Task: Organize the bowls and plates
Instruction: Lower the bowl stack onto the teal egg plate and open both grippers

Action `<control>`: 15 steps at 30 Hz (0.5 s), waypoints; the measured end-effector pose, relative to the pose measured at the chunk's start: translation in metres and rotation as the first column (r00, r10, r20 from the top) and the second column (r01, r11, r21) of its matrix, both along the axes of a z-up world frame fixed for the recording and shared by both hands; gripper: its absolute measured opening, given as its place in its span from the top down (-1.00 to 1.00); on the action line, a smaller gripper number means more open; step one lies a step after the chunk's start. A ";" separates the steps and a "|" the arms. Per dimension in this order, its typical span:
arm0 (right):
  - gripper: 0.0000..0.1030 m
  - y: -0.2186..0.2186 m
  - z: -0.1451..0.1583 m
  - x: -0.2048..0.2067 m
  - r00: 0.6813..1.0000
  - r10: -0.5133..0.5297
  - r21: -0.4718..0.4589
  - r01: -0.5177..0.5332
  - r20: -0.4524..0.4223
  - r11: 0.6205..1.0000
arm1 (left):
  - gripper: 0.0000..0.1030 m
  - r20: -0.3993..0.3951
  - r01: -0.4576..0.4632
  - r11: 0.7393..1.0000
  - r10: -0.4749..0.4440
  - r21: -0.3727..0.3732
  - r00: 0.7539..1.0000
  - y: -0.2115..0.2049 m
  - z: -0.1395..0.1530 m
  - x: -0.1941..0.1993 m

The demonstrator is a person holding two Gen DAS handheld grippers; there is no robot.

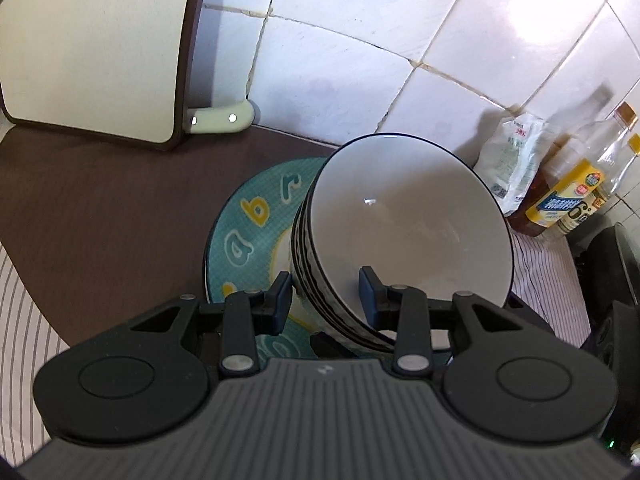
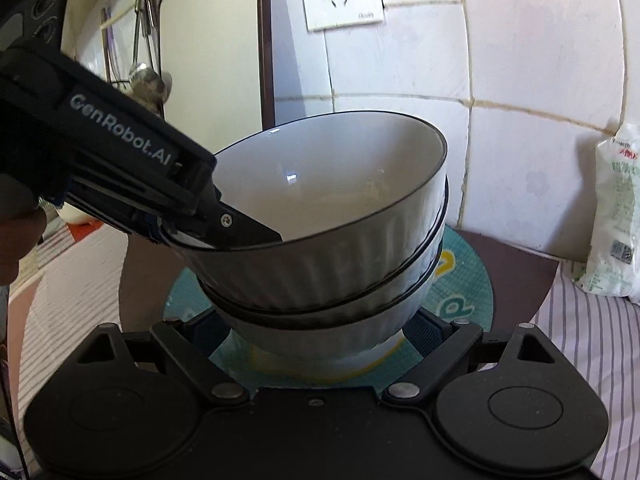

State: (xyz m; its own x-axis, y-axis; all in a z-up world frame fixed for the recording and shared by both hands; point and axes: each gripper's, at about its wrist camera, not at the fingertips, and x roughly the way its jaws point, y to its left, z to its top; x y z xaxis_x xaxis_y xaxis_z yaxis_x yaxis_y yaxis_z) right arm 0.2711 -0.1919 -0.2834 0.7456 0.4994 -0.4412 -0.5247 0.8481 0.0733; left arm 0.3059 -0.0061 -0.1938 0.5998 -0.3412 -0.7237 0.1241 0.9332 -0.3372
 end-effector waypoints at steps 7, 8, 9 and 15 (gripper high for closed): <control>-0.84 0.009 0.001 0.003 1.000 -0.007 -0.021 0.008 0.003 1.000 | 0.33 0.002 -0.006 1.000 0.006 -0.008 1.000 0.002 -0.003 0.001; -0.84 0.010 0.001 0.004 1.000 -0.008 -0.025 0.008 0.001 1.000 | 0.33 0.001 -0.007 1.000 0.007 -0.008 1.000 0.001 -0.003 0.001; -0.85 0.011 0.002 0.005 1.000 -0.012 -0.027 0.012 -0.006 1.000 | 0.33 -0.001 -0.008 1.000 0.008 -0.007 1.000 0.001 -0.003 0.001; -0.89 0.017 0.004 -0.001 0.997 -0.064 -0.105 0.060 -0.032 0.993 | 0.29 -0.017 -0.045 0.999 0.045 0.002 0.999 0.000 0.000 0.004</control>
State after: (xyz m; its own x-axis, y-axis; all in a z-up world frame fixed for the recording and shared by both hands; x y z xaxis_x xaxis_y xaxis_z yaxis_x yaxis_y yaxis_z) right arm 0.2701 -0.1748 -0.2797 0.7569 0.4028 -0.5147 -0.4696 0.8829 0.0002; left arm 0.3097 -0.0061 -0.1939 0.6022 -0.3130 -0.7344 0.0767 0.9384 -0.3370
